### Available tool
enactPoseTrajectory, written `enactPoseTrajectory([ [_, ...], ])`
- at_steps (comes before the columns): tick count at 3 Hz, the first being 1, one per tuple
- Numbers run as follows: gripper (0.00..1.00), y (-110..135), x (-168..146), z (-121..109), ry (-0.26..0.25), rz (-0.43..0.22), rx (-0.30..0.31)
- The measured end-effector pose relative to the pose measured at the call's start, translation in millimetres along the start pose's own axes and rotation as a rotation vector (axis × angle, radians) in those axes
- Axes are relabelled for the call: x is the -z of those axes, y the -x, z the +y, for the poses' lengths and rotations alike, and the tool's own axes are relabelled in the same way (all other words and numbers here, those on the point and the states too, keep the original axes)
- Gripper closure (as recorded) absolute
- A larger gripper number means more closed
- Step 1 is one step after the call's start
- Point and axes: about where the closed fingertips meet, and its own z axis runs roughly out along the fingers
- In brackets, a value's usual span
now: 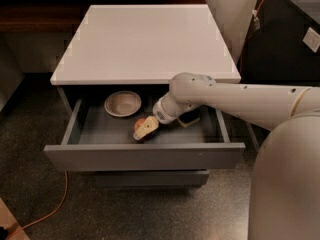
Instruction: Pick apple from top drawer and place on counter
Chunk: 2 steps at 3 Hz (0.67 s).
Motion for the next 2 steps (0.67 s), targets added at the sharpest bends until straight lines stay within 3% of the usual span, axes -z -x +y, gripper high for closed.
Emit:
enactPoseTrajectory([
  [1,0.0,1,-14,-5,0.006,0.003,-0.016],
  [2,0.16,1,-25,1,0.036,-0.005,-0.019],
])
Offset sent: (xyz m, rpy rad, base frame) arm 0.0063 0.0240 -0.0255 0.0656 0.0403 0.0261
